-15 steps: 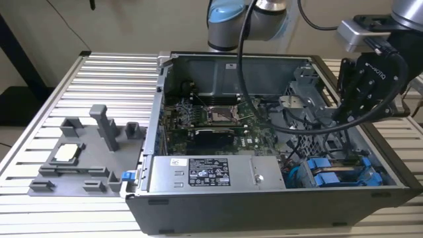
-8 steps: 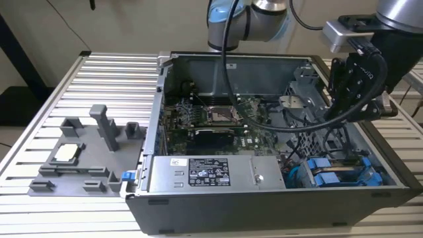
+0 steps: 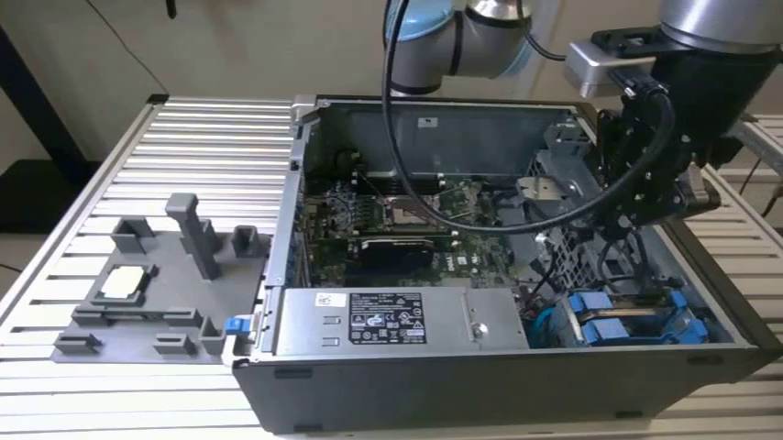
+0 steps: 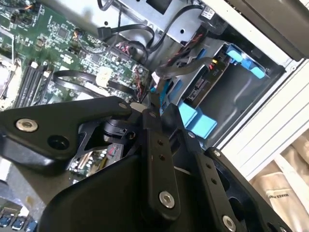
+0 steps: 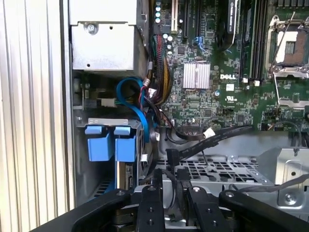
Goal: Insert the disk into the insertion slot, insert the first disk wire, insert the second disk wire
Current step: 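Insert the second disk wire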
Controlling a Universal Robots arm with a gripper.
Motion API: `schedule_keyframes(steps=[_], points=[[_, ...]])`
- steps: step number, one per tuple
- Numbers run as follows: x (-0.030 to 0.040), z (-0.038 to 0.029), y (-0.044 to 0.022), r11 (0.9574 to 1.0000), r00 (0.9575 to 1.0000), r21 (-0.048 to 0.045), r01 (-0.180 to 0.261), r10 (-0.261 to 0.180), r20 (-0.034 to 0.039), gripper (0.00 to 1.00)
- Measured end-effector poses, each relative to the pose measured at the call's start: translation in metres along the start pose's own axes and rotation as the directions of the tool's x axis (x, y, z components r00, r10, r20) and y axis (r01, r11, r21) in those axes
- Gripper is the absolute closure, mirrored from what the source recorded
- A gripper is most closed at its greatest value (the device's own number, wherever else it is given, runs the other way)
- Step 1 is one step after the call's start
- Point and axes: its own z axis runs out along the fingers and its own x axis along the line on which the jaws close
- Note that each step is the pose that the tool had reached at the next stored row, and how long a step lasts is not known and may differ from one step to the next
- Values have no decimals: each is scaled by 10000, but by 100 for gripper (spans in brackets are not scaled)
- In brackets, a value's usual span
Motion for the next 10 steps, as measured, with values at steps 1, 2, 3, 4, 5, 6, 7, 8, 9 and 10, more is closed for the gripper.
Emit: schedule_keyframes(steps=[1, 2, 3, 4, 5, 6, 7, 8, 9, 10], points=[[-14, -1, 15, 10000, 10000, 49, 4, -4, -89, 73], [-26, -3, 32, 10000, 9998, 99, 9, -7, -182, 73], [-38, -4, 51, 9999, 9997, 149, 13, -9, -264, 73], [-52, -6, 70, 9998, 9995, 202, 16, -9, -330, 73], [-69, -8, 91, 9997, 9993, 255, 17, -8, -382, 73], [-90, -10, 113, 9995, 9992, 301, 18, -5, -408, 73], [-109, -12, 135, 9994, 9991, 346, 17, -3, -416, 73], [-125, -14, 158, 9992, 9991, 393, 16, 1, -422, 73], [-136, -15, 174, 9990, 9991, 443, 14, 5, -422, 73], [-141, -16, 184, 9988, 9991, 492, 12, 9, -423, 73]])
